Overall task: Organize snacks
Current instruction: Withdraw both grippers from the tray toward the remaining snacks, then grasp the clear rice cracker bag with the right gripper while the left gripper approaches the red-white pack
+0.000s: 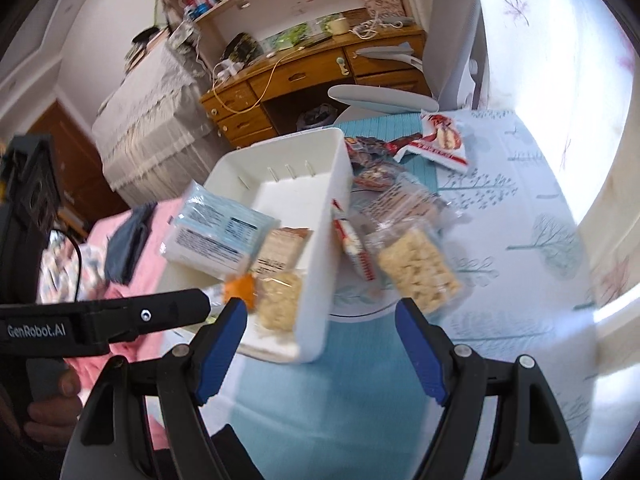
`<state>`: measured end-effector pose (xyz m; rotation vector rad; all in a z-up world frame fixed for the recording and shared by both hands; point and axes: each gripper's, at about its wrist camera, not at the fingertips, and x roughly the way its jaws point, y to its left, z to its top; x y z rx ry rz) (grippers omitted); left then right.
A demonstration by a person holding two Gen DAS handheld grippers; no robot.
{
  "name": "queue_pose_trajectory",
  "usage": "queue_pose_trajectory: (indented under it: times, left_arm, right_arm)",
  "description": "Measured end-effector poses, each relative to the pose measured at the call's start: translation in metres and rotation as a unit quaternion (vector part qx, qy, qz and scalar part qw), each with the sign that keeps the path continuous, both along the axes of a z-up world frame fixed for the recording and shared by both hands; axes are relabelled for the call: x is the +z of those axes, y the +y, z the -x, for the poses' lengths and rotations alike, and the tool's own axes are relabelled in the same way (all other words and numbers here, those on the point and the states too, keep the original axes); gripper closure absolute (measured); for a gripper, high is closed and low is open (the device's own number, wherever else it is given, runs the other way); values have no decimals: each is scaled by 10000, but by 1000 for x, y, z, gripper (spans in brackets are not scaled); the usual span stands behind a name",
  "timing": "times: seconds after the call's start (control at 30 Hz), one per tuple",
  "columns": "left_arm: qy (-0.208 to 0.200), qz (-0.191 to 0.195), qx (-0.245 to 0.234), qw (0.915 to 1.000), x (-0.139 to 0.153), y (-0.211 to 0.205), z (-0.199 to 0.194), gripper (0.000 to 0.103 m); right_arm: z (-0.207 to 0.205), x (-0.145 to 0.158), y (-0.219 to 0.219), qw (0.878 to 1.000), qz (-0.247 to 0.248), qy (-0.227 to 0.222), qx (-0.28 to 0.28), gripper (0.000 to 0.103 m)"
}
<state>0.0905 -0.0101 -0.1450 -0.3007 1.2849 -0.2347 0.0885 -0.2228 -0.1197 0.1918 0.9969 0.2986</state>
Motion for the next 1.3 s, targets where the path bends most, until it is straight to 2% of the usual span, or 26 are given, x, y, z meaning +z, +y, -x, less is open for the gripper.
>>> queue_pose_trajectory:
  times: [0.27, 0.57, 0.73, 0.97, 1.23, 1.3]
  left_arm:
    - [-26, 25, 239, 9997, -8, -45, 1, 22]
    - [71, -224, 454, 9987, -21, -76, -17, 22]
    - [64, -467, 613, 9970, -26, -87, -34, 22]
    - [267, -592, 770, 9949, -38, -97, -59, 22]
    - [690, -620, 1194, 9885, -55, -98, -86, 23]
    - [783, -581, 1310, 9866, -58, -97, -91, 27]
  right_arm:
    - [8, -5, -22, 9936, 837, -226, 731, 26]
    - [6, -27, -39, 9814, 1339, -469, 1291, 26]
    - [-3, -43, -48, 9773, 1423, -716, 1394, 26]
    - [-24, -70, -44, 9690, 1382, -1139, 1704, 26]
    - [-55, -93, -29, 9684, 1328, -1201, 1739, 26]
    - [-60, -98, -27, 9694, 1291, -1133, 1752, 26]
